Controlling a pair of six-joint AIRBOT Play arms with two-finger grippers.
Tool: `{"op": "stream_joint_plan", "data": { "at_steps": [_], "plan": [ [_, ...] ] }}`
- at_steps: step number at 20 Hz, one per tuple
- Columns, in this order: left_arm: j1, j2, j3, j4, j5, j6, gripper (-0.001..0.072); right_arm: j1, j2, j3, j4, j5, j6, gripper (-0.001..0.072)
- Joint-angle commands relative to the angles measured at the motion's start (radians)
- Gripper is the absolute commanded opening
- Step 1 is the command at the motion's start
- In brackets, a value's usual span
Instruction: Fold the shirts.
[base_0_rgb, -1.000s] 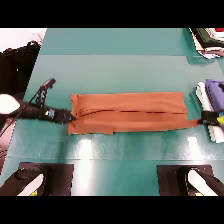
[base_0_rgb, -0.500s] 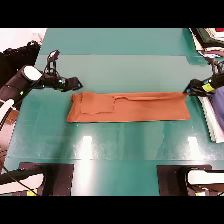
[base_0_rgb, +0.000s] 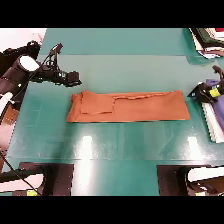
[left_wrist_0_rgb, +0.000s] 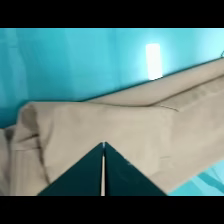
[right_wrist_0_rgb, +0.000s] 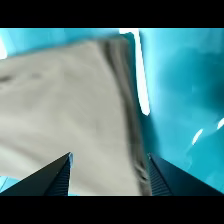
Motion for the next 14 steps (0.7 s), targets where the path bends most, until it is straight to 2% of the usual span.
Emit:
{"op": "stream_joint_plan", "data": {
  "at_steps": [1,5,8,9,10,12,14],
  "plan": [
    [-0.01,-0.002,0.006,-0.051,-0.022,0.0,0.0025,-0.047,-0.006,-0.102,0.013,-0.037,-0.071,0.0548],
    [-0.085,-0.004,0.006,-0.051,0.036,-0.001,0.0025,-0.023,-0.013,-0.169,0.084,-0.108,-0.137,0.0547],
    [-0.164,-0.03,0.007,-0.052,0.104,-0.023,0.0024,0.023,-0.062,-0.133,0.117,-0.067,-0.137,0.0537],
    [-0.189,-0.045,0.007,-0.052,0.113,-0.033,0.0024,0.044,-0.077,-0.118,0.117,-0.042,-0.137,0.049],
    [-0.216,-0.066,0.008,-0.052,0.117,-0.033,0.0024,0.062,-0.089,-0.104,0.116,-0.019,-0.138,0.0407],
    [-0.266,-0.109,0.01,-0.06,0.154,-0.048,0.0024,0.087,-0.095,-0.073,0.117,0.01,-0.148,0.0077],
    [-0.306,-0.155,0.025,-0.064,0.196,-0.061,0.0024,0.094,-0.07,-0.04,0.118,0.032,-0.158,0.004]
  ]
}}
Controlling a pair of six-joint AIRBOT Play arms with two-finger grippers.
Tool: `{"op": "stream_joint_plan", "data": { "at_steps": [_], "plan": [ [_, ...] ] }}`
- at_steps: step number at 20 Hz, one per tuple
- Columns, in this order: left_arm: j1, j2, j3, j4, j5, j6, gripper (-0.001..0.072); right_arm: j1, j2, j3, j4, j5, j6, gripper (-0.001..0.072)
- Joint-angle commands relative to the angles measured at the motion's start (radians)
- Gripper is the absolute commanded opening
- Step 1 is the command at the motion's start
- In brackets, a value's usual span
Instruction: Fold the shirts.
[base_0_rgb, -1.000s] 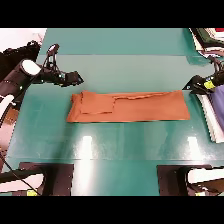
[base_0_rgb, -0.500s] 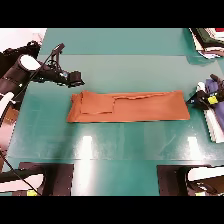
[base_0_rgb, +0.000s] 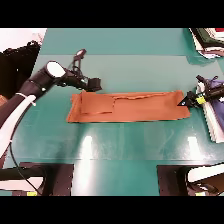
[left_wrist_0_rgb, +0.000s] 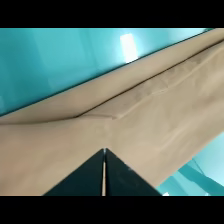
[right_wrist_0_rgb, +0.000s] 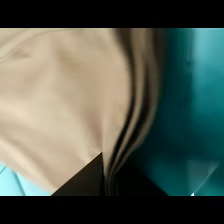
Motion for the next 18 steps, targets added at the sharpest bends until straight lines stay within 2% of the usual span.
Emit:
{"op": "stream_joint_plan", "data": {
  "at_steps": [1,7,11,18],
  "plan": [
    [-0.077,-0.081,0.032,-0.008,0.066,-0.023,0.0024,0.023,0.034,0.05,0.034,0.051,-0.016,0.0019],
    [-0.194,-0.263,0.224,-0.015,0.043,-0.031,0.0024,0.058,0.237,0.128,0.296,0.06,-0.012,0.0018],
    [-0.259,-0.374,0.32,-0.021,0.03,-0.048,0.0023,0.183,0.315,0.225,0.326,0.053,0.028,0.0017],
    [-0.291,-0.447,0.333,-0.058,0.068,-0.05,0.0024,0.419,0.316,0.349,0.326,-0.006,0.074,0.0018]
  ]
}}
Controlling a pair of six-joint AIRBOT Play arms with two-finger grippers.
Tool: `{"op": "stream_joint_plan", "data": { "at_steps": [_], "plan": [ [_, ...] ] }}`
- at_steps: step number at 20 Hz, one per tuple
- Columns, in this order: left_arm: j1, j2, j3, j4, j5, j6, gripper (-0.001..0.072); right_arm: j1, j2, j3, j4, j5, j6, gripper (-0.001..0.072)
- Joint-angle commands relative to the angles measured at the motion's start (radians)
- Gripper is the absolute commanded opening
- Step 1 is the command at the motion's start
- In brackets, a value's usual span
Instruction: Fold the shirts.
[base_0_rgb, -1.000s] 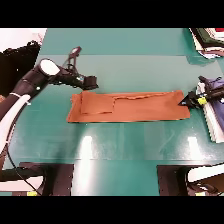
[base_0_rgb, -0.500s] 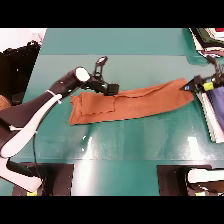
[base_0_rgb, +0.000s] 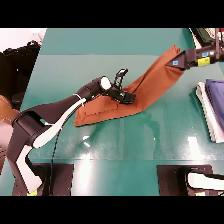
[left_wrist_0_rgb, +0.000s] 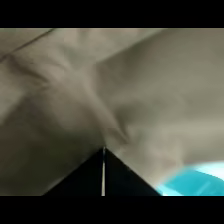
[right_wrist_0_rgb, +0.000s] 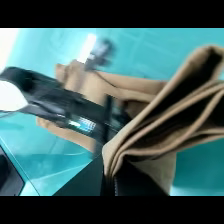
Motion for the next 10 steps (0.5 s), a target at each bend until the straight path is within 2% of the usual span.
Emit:
{"op": "stream_joint_plan", "data": {
  "at_steps": [1,3,6,10],
  "plan": [
    [-0.01,-0.024,0.01,-0.007,0.011,-0.002,0.0024,0.103,0.006,0.043,0.01,-0.043,0.019,0.0018],
    [-0.004,-0.021,0.012,-0.006,0.013,0.0,0.0024,0.138,0.005,0.042,0.009,-0.054,0.019,0.0018],
    [0.05,0.025,0.015,0.008,-0.056,0.0,0.0023,0.18,0.005,0.042,0.009,-0.082,0.019,0.0018],
    [0.188,0.184,0.014,0.169,-0.188,0.001,0.0024,0.279,-0.005,0.042,0.01,-0.139,0.019,0.0018]
  ]
}}
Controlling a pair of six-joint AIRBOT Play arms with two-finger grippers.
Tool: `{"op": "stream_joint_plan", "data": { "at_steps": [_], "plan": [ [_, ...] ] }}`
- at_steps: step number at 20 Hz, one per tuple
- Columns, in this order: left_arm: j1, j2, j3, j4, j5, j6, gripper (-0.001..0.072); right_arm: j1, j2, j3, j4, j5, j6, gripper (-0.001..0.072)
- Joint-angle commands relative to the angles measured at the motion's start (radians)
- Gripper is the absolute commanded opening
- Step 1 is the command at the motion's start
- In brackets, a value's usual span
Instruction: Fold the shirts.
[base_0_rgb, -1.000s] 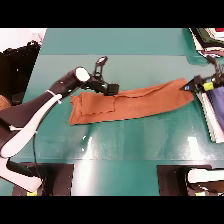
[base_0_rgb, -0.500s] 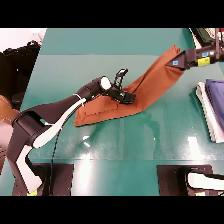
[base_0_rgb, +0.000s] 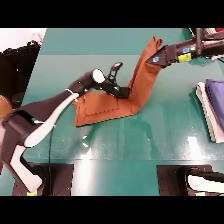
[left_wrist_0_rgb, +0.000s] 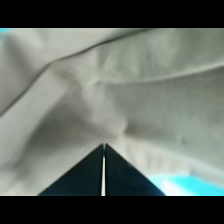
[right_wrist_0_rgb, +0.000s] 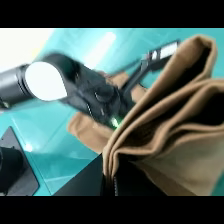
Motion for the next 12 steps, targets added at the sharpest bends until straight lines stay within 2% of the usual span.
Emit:
{"op": "stream_joint_plan", "data": {
  "at_steps": [1,4,7,8,9,10,11,12],
  "plan": [
    [0.124,0.136,0.002,0.148,-0.126,0.003,0.0024,0.105,-0.019,0.002,0.0,-0.069,0.002,0.0018],
    [0.273,0.293,0.002,0.252,-0.206,0.004,0.0024,0.29,-0.089,0.002,0.001,-0.216,0.002,0.0019],
    [0.399,0.423,0.002,0.28,-0.25,0.01,0.0025,0.497,-0.198,0.002,0.001,-0.399,0.002,0.0029],
    [0.431,0.456,0.002,0.282,-0.263,0.015,0.0025,0.553,-0.234,0.002,0.0,-0.428,0.0,0.0152],
    [0.456,0.482,0.002,0.282,-0.274,0.015,0.0025,0.599,-0.266,0.002,0.0,-0.439,-0.001,0.0354],
    [0.476,0.5,0.002,0.282,-0.284,0.015,0.0025,0.634,-0.292,0.002,0.0,-0.431,-0.004,0.0499],
    [0.49,0.513,0.002,0.282,-0.293,0.016,0.0025,0.649,-0.305,0.002,-0.007,-0.4,-0.01,0.0497],
    [0.499,0.52,0.002,0.282,-0.304,0.021,0.0025,0.649,-0.305,0.002,-0.035,-0.369,-0.009,0.0461]
  ]
}}
